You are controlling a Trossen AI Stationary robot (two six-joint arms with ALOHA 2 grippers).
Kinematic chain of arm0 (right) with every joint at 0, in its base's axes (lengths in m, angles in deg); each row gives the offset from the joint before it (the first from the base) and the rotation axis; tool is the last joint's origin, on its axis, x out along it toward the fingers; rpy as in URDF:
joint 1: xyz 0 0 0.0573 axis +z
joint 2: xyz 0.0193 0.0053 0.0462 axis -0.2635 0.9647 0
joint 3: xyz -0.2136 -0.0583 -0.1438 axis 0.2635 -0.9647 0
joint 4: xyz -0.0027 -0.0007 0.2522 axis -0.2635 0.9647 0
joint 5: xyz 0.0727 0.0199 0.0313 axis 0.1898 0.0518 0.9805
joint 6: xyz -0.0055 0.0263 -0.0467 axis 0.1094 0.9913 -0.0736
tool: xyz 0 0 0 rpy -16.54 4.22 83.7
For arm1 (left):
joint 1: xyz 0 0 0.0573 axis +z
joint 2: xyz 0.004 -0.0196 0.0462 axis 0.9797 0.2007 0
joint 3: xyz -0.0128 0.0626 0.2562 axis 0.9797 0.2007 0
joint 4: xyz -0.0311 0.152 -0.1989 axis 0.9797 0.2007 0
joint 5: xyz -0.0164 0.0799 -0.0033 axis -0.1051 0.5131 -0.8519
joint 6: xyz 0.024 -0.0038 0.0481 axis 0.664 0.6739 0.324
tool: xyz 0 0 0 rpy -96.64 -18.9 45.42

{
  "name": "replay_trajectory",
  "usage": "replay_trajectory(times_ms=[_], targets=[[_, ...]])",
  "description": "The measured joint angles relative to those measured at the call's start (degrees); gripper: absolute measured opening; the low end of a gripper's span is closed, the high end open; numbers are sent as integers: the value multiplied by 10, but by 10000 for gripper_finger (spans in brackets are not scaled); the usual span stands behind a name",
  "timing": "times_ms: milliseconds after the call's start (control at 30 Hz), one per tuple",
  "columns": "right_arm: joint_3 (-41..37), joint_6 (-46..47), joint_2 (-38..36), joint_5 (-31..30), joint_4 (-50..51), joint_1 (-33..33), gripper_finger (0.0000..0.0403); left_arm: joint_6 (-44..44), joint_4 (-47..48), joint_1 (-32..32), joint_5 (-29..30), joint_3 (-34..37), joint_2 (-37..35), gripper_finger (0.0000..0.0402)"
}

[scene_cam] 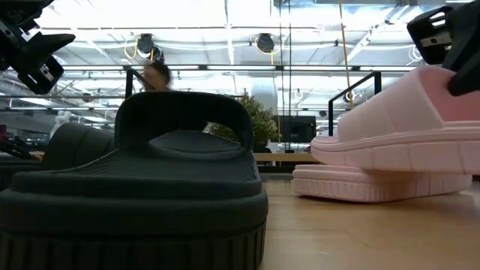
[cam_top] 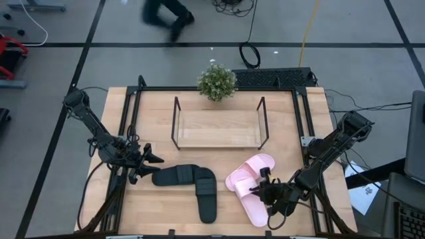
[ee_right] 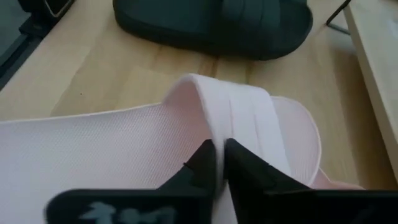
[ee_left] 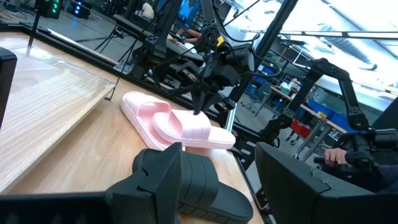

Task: Pick and place slides into the shelf
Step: Put the bottom pink slides on the shelf

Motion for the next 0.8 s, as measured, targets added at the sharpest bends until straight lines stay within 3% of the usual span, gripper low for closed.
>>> replay_trajectory(times_ms=[133,267,467,633,800], targets=[[5,-9,0,-18,-32,0,8,-1,1,0,0,0,0,198],[67,-24,-1,-56,11,1,4,-2,1,0,0,0,0,198],[188,-91,-2,-197,127,-5,3,-1,1,0,0,0,0,198],[222,-133,-2,-296,149,-44,2,-4,1,0,-1,0,0,198],[223,-136,-2,-329,163,-108,1,-6,1,0,-1,0,0,198]])
